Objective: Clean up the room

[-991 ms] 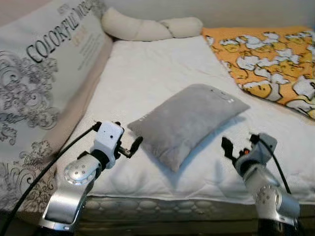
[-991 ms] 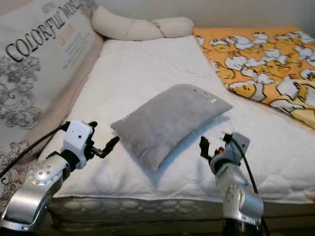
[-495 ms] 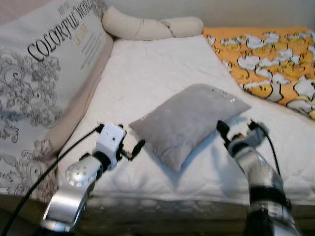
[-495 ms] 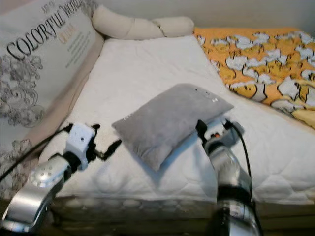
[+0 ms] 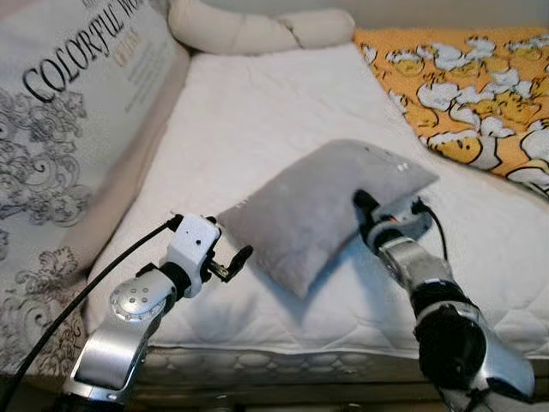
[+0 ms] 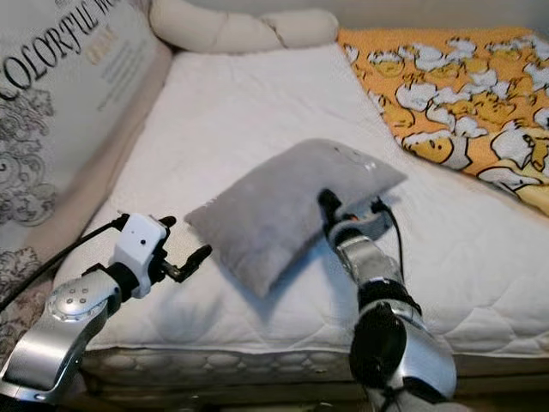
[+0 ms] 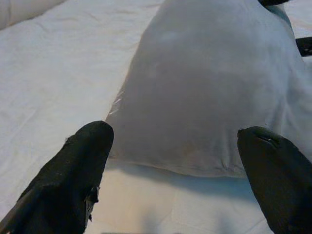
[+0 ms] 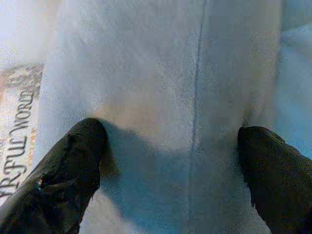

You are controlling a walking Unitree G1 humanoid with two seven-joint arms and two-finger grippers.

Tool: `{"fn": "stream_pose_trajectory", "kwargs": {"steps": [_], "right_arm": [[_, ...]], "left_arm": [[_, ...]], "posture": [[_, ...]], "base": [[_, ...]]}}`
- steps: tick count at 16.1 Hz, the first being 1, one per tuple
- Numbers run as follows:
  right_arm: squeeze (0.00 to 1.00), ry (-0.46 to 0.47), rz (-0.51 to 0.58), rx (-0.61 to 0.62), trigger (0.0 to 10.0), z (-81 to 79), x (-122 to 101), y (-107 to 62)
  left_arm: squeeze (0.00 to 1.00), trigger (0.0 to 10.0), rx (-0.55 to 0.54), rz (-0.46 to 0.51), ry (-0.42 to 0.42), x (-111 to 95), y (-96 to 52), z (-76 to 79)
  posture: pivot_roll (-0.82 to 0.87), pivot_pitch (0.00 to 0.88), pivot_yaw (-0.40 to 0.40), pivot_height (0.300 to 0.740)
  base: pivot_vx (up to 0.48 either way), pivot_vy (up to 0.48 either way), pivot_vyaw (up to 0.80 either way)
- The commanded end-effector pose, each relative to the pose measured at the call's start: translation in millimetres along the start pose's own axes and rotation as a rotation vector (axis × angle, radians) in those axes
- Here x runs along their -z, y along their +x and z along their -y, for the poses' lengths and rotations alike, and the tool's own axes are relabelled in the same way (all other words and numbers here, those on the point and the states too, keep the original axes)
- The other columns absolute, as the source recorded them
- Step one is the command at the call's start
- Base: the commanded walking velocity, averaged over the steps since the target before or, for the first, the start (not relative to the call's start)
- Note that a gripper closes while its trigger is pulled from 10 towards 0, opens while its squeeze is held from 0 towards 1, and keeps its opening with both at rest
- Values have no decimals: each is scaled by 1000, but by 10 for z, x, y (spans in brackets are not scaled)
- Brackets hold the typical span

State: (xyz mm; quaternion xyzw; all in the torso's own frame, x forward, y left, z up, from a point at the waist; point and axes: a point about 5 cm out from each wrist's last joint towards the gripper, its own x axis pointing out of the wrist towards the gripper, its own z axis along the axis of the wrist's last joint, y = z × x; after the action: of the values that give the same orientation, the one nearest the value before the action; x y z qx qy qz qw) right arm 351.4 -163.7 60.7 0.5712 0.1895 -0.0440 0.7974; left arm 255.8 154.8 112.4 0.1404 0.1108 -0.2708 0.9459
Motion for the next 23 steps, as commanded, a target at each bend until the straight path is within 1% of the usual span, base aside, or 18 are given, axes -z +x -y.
{"fn": "stream_pose_trajectory", "kwargs": {"steps": [1, 2, 3, 4, 6, 7, 8, 9, 11, 14, 16, 19, 21, 23], "right_arm": [[0, 14, -56, -20, 10000, -45, 128, 27], [0, -31, -82, 20, 8314, -5, 191, 29], [0, -49, -88, 37, 118, 16, 209, 28], [0, -87, -92, 52, 0, 46, 224, 24], [0, -106, -105, 58, 0, 70, 237, 19], [0, -141, -99, 87, 0, 100, 223, 13], [0, -201, -83, 135, 0, 136, 205, 9], [0, -242, -70, 151, 0, 155, 188, 5], [0, -166, -120, 97, 0, 113, 214, 9], [0, -149, -116, 85, 0, 67, 208, 23], [0, -160, -114, 74, 0, 35, 201, 33], [0, -185, -112, 84, 0, 68, 175, 21], [0, -196, -103, 102, 0, 98, 177, 15], [0, -192, -82, 99, 0, 55, 166, 31]], "left_arm": [[16, 10000, 4, 7, 24, -50, -14, -9], [16, 10000, 13, 2, 16, -40, -16, -2], [12, 10000, 19, 0, 14, -35, -18, 2], [16, 10000, 37, -7, 9, -20, -23, 8], [16, 10000, 60, -18, 13, -2, -37, -4], [16, 10000, 76, -24, 17, 7, -51, -12], [12, 10000, 81, -28, 18, 12, -60, -17], [8, 10000, 83, -31, 18, 19, -74, -21], [8, 10000, 84, -32, 16, 20, -81, -25], [8, 10000, 113, -35, 8, 40, -48, -23], [8, 10000, 135, -43, -1, 56, -44, -34], [8, 10000, 156, -66, 0, 95, -52, -25], [12, 10000, 173, -79, -13, 134, -130, -23], [12, 10000, 169, -72, -39, 131, -168, -39]], "posture": [[62, 0, 50, 740], [59, 0, 50, 740], [56, 0, 50, 740], [52, 0, 50, 740], [48, 0, 51, 740], [48, 0, 50, 740], [50, 0, 50, 740], [55, 0, 48, 740], [46, 0, 56, 740], [14, 0, 73, 740], [-1, 0, 81, 740], [17, 0, 69, 740], [26, 0, 62, 740], [28, 0, 66, 740]], "base": [[0, 0, 0], [0, 0, 0], [0, 0, 0], [0, 0, 0], [0, 0, 0], [0, 0, 0], [0, 0, 0], [0, 0, 0], [0, 0, 0], [0, 0, 0], [0, 0, 0], [0, 0, 0], [0, 0, 0], [0, 0, 0]]}}
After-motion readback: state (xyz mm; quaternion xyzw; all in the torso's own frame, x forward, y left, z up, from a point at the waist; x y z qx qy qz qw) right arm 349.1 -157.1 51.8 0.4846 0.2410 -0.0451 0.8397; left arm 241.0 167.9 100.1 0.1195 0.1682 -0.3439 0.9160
